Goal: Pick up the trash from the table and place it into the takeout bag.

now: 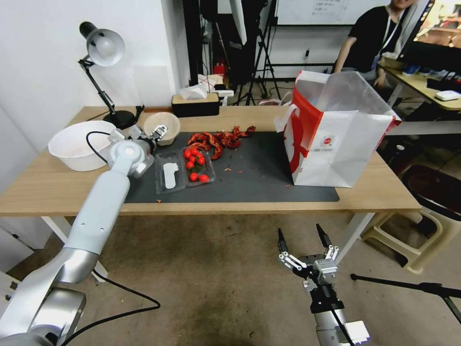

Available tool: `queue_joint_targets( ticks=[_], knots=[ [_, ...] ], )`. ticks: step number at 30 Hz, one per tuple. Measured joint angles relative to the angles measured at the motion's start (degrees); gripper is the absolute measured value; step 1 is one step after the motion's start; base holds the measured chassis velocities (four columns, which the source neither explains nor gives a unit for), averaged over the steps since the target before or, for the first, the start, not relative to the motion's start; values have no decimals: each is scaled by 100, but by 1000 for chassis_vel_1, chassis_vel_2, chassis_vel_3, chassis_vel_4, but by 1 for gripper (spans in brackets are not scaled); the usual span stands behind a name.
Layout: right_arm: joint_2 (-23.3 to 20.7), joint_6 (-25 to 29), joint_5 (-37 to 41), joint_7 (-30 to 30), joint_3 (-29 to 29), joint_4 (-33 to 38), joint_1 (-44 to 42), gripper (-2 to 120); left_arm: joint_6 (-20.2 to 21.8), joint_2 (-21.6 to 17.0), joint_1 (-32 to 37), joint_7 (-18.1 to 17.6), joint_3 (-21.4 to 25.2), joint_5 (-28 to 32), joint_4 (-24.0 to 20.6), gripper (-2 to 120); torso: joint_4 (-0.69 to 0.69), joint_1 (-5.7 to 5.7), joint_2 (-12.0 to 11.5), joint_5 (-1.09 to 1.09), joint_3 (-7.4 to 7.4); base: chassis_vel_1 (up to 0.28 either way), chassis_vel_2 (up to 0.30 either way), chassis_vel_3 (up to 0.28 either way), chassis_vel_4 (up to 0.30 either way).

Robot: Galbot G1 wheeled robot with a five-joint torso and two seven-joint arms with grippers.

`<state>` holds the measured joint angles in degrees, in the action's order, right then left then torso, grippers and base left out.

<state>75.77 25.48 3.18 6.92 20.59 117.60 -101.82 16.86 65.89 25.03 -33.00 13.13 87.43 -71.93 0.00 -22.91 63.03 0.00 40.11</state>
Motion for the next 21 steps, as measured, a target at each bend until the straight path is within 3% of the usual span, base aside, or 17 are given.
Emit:
queue_joint_targets(
  ticks=[13,21],
  knots=[
    [-1,17,-40,18,-3,35,-72,100,-97,48,63,25,149,172,-28,28,0,0,0,0,0,0,0,0,0],
    [12,17,-71,25,-19,38,-79,100,-214,3,241,218,159,154,-28,12,-1,0,0,0,-1,0,0,0,0]
  ],
)
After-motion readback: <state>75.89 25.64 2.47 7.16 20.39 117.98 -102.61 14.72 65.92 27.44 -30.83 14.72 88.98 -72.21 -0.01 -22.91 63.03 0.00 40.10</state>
